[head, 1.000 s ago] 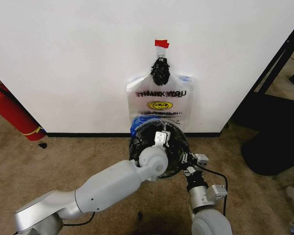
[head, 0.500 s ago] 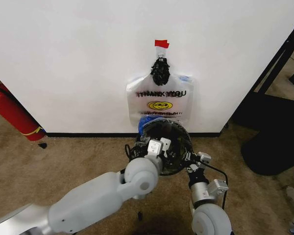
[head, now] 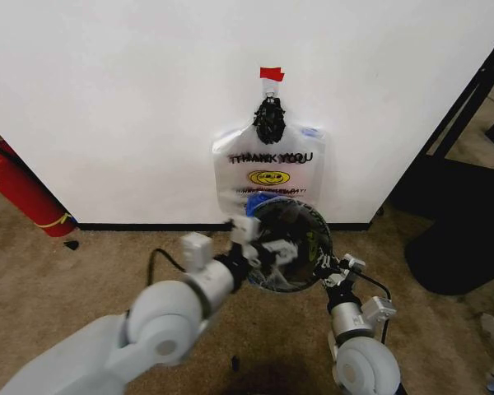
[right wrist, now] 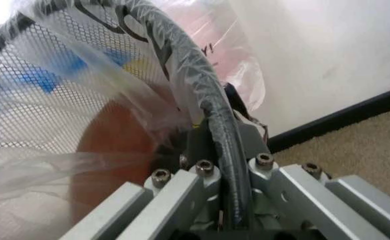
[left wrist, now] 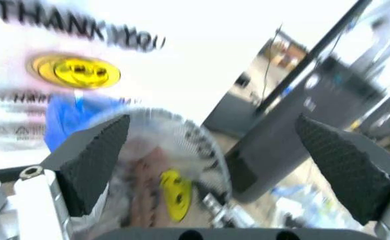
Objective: Pick up the garbage bag from the wall and place it over the trash bin.
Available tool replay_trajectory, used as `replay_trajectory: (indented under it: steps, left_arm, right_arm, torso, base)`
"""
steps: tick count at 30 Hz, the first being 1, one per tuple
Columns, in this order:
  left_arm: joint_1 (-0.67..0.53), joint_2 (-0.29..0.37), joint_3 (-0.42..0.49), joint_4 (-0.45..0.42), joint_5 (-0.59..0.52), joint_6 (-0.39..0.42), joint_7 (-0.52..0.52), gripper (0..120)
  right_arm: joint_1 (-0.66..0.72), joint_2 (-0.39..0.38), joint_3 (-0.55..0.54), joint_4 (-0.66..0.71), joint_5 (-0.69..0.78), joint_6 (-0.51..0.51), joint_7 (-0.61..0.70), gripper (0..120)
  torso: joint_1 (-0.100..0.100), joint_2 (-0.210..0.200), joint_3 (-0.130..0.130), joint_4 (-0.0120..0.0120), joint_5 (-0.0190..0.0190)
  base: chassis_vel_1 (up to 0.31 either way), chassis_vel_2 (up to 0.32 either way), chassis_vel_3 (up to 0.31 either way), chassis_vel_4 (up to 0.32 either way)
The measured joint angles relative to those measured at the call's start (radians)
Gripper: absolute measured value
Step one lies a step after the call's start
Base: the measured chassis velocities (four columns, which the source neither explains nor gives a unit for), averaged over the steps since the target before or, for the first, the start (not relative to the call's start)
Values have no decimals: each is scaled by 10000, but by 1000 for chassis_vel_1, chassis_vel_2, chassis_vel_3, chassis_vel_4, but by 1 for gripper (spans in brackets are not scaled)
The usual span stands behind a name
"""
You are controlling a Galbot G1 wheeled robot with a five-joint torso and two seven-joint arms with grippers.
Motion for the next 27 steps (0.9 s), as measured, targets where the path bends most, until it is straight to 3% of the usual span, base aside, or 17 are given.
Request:
replay_trajectory:
  steps: [3, 9, 13, 16, 21, 25, 27]
  left_arm:
    - [111, 110, -776, -148, -833, -109, 90, 98]
    - [-138, 88, -1082, 304, -1491, 125, -31, 98]
    - [-117, -91, -1005, 1511, -1429, 546, -64, 100]
    - [-134, -204, -949, 1920, -1322, 599, -7, 100]
    - [-280, -506, -966, 2613, -1527, 586, -42, 95]
    - [-286, -637, -998, 2767, -1806, 458, -125, 78]
    - [-272, -637, -992, 2752, -1811, 434, -114, 75]
  right_arm:
    - [-37, -55, 39, -73, 0, 65, -60, 0]
    - [-67, -79, 28, -48, 15, 102, -135, 0]
    - [-44, -177, -29, 144, 94, 59, -194, 0]
    - [-49, -221, -29, 218, 95, 35, -212, 0]
    - [-44, -260, -61, 341, 30, -61, -210, 0]
    - [-51, -257, -58, 382, -51, -89, -196, 0]
    - [-48, -261, -57, 382, -56, -92, -189, 0]
  torso:
    - [0, 0, 0, -6, 1]
    - [0, -1, 0, -8, 2]
    - [0, -3, 0, -4, 0]
    - [1, -3, 1, -4, 0]
    - [0, -5, 1, -4, 3]
    - [0, -5, 1, -6, 2]
    - [0, -6, 1, -5, 2]
  base:
    - [0, 0, 0, 0]
    - [0, 0, 0, 0]
    - [0, 0, 0, 0]
    - [0, 0, 0, 0]
    - [0, 0, 0, 0]
    - [0, 0, 0, 0]
    - [0, 0, 0, 0]
